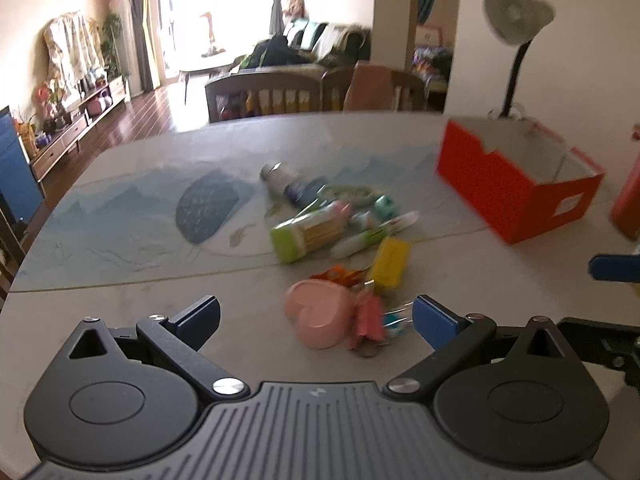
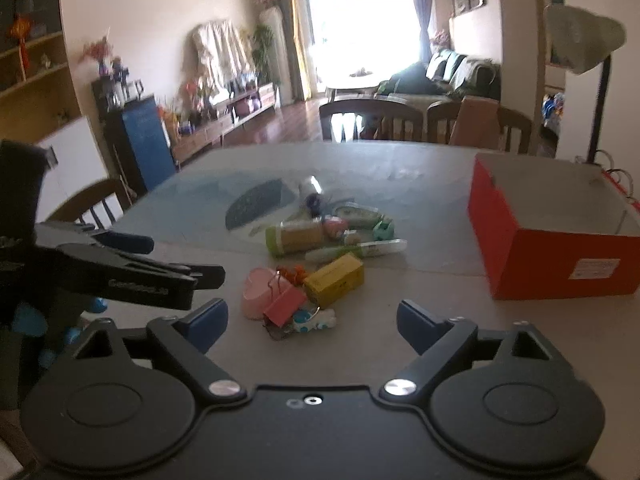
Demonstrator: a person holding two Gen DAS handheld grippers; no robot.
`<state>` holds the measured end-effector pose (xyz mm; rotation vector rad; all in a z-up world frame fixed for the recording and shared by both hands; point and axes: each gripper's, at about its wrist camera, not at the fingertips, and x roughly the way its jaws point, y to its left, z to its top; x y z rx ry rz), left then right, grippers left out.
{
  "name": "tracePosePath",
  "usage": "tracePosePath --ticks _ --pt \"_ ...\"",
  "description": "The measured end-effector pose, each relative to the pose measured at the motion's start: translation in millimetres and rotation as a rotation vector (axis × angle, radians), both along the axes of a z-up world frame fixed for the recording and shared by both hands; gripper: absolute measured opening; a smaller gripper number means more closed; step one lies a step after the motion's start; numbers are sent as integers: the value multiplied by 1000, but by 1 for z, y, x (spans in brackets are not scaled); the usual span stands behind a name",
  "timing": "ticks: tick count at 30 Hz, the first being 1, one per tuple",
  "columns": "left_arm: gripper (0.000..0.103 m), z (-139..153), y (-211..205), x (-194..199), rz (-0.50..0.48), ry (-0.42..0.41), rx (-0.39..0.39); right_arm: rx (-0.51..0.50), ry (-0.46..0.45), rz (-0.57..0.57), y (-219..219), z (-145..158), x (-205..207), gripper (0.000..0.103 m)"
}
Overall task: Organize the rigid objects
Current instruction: 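Grasp the pink heart sponge with the left tool while the right tool grasps the red binder clip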
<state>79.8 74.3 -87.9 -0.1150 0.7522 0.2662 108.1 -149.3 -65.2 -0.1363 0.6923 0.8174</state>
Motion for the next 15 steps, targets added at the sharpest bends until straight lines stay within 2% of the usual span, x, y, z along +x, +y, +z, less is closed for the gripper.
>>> tracePosePath --ticks 6,11,15 --pt "102 -40 27 27 -7 90 -23 -72 -3 95 38 -23 18 86" --pt "102 -64 41 48 -12 137 -37 -166 -37 194 66 -40 30 80" --pt "100 -79 57 57 -17 173 -88 -242 -61 294 86 -55 41 75"
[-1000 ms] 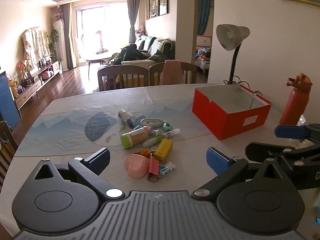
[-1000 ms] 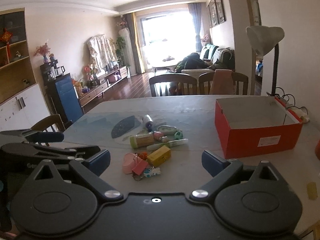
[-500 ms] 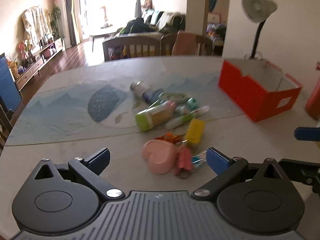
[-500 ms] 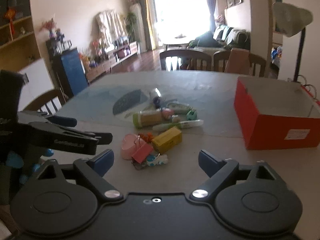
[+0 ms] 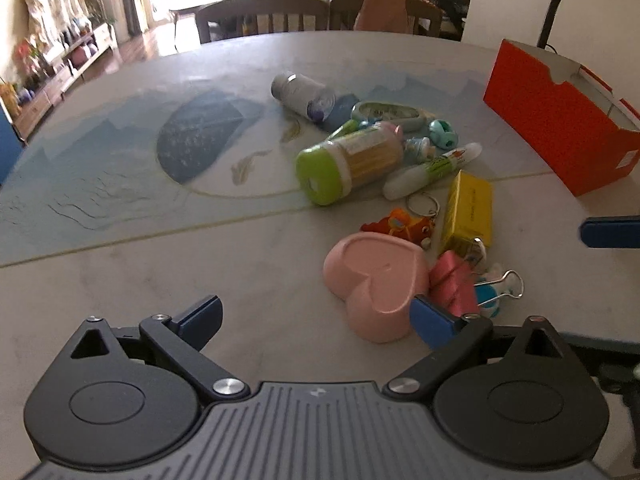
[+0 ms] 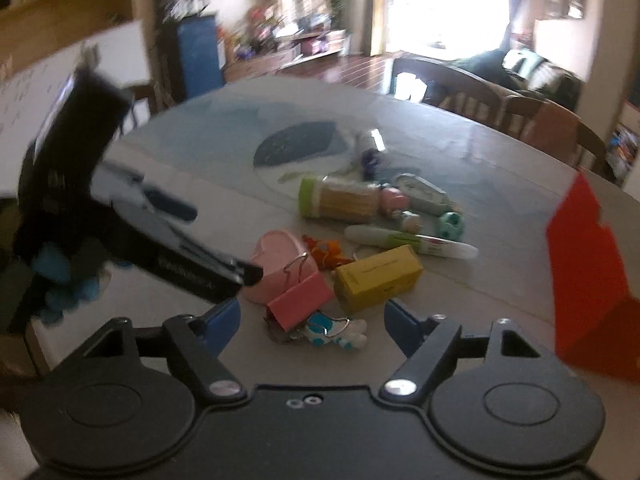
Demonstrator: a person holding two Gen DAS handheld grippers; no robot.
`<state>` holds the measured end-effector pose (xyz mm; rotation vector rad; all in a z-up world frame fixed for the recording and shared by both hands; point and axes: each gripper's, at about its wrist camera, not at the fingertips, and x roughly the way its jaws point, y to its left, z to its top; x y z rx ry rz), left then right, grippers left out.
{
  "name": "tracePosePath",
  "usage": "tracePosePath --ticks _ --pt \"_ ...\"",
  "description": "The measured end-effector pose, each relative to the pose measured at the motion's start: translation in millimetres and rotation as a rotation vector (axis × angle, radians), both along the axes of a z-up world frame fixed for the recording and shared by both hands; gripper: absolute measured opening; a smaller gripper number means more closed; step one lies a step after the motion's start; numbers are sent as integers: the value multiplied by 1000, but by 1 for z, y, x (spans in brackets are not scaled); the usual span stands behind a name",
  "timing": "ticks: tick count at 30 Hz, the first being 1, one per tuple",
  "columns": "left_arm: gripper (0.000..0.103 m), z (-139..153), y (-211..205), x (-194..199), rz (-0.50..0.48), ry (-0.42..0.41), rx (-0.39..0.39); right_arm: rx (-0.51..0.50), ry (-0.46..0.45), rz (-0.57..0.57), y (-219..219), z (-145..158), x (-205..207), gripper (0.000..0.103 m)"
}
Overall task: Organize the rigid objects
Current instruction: 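Grasp the pink heart sponge with the left tool while the right tool grasps the red binder clip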
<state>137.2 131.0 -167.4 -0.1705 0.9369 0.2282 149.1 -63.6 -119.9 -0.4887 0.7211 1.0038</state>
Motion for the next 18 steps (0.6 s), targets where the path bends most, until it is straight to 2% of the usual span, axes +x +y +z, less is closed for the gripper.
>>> tracePosePath --ticks 3,7,11,18 --pt "100 -2 7 3 -14 -10 -49 -42 -26 64 10 -6 2 74" --pt "100 -3 7 10 -50 -8 -71 -76 -50 138 25 -12 2 73" --pt "100 -6 7 16 -76 -6 -90 -113 -60 193 37 -20 2 67" --pt "100 -12 10 24 -119 1 -120 -149 -53 233 47 -32 13 63"
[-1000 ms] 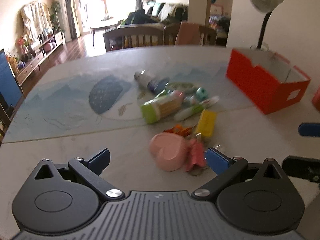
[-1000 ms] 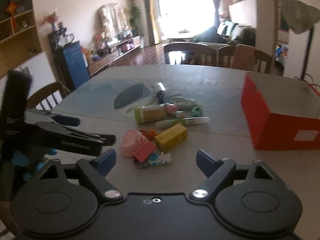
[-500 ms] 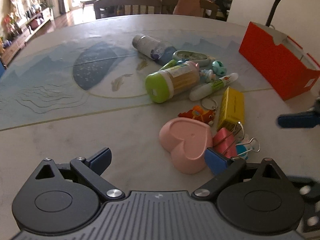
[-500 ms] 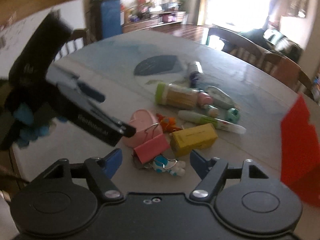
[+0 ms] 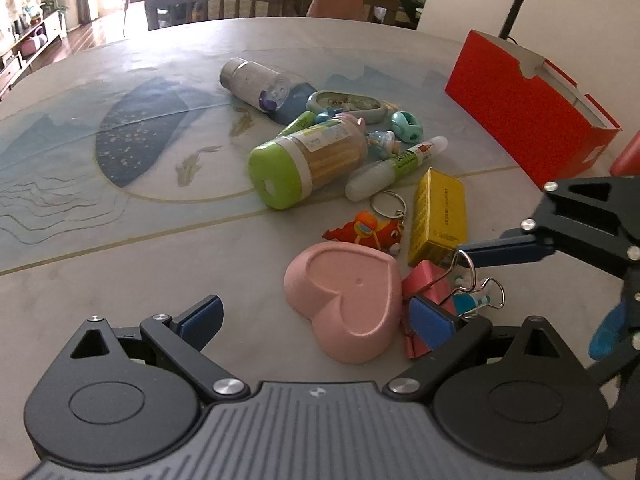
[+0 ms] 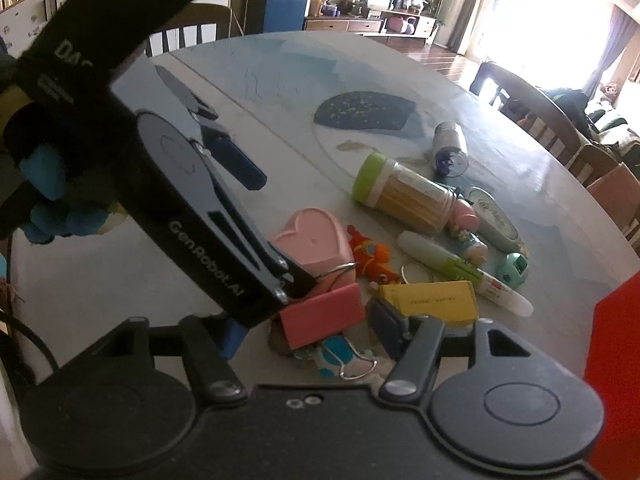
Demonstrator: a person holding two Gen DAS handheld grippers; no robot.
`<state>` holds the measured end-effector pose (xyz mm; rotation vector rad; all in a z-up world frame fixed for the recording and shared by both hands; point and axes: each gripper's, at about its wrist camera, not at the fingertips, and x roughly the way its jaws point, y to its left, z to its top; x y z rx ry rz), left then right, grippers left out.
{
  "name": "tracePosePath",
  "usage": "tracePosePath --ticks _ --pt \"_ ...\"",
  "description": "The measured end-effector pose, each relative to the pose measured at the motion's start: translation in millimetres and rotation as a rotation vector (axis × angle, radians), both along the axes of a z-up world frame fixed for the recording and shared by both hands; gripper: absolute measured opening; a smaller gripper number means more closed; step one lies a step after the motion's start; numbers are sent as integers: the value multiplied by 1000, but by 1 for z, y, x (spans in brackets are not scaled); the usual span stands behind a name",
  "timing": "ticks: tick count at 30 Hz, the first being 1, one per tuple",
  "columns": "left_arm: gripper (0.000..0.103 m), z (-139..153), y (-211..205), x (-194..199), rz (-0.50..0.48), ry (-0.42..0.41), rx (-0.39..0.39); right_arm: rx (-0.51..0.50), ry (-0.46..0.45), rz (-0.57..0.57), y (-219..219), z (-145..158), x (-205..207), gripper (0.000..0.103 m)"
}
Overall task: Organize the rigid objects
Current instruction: 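Grasp the pink heart sponge with the left tool while the right tool grasps the red binder clip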
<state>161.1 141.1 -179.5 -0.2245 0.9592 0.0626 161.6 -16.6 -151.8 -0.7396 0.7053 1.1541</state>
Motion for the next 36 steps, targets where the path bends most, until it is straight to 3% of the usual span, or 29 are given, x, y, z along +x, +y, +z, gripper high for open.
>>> tracePosePath --ticks 9,15,16,27,36 --pt "94 -6 -1 9 -38 -7 -4 -27 25 -3 8 -12 8 57" --pt "78 -4 -1 12 -57 -33 -11 -25 34 -18 8 -12 9 56" --pt "70 -4 -1 12 -66 -38 -12 -23 36 -25 8 -12 10 56" --pt "69 0 12 6 -65 -46 -42 -16 47 -68 5 -1 4 53" --pt "69 18 27 -5 -34 -76 -71 77 59 -201 -13 35 6 53"
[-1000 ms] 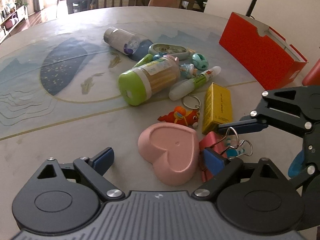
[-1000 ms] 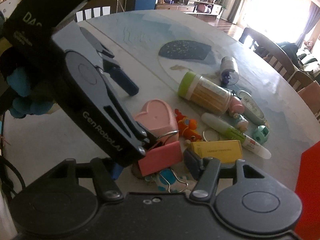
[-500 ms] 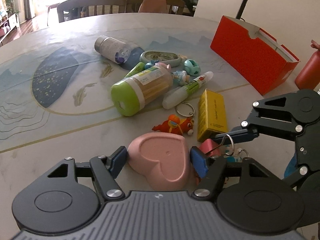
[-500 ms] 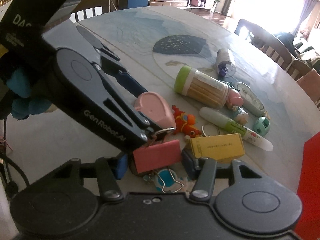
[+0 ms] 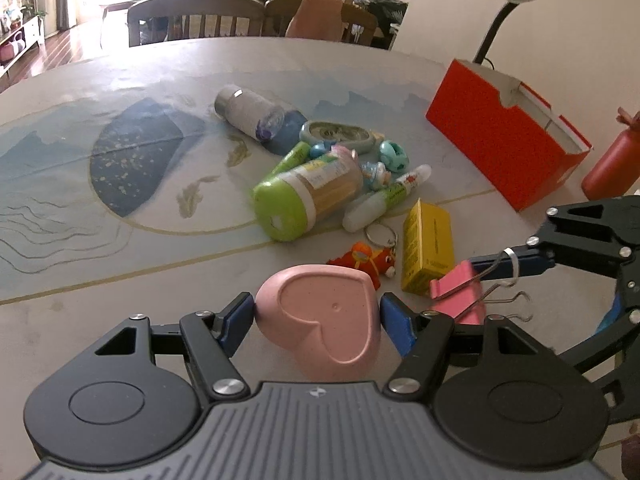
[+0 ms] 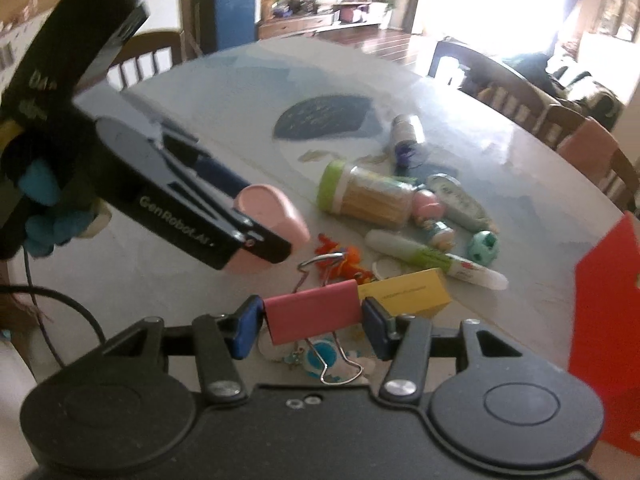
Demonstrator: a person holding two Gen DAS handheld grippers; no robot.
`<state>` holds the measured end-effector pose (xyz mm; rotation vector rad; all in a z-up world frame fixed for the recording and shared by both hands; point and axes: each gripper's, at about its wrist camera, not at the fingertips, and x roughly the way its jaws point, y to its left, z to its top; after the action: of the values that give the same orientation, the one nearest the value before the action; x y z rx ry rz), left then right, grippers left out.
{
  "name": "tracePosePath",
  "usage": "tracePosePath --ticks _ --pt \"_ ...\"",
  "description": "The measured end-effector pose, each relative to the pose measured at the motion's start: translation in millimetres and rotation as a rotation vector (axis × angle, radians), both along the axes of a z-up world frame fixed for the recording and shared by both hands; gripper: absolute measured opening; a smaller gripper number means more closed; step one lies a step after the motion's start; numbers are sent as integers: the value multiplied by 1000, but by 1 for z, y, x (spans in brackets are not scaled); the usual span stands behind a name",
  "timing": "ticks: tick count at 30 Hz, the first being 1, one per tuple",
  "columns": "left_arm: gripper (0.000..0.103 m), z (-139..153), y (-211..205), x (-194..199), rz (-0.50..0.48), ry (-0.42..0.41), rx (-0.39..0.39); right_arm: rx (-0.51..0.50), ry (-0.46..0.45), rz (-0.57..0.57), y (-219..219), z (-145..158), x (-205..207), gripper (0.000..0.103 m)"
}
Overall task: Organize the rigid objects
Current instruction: 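Grasp the pink heart sponge with the left tool while the right tool grasps the red binder clip, then carry the heart sponge and binder clip into the red shoebox with both tools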
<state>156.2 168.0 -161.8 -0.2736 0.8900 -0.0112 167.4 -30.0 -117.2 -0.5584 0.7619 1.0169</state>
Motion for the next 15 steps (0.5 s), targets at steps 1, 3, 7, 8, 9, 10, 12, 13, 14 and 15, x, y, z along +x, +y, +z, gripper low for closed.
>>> tracePosePath --ticks 1,3,7,8,9,10,12,13,14,15 --pt "69 4 1 -1 3 -7 -2 11 -2 -18 -3 4 1 53" --pt "69 11 1 -2 3 -21 -8 43 2 -57 -10 15 3 53" --pt "69 29 -2 -2 3 -57 -13 93 -9 -135 -27 34 10 53" --pt "69 33 -4 -2 4 -65 -16 109 -8 -159 -32 39 12 53" --pt "69 37 -5 -1 4 -73 -18 120 -11 -182 -37 44 15 53" --pt "69 42 -7 0 2 -82 -18 131 -13 -202 -42 48 17 53" --pt "69 49 -12 2 2 -96 -21 159 -13 -238 -54 58 23 53" --pt "69 53 -15 4 1 -103 -22 168 -16 -254 -60 62 27 53" --pt "69 56 -19 6 0 -108 -22 173 -24 -270 -67 66 32 53" --pt "69 59 -23 9 1 -112 -20 177 -31 -281 -72 69 34 53"
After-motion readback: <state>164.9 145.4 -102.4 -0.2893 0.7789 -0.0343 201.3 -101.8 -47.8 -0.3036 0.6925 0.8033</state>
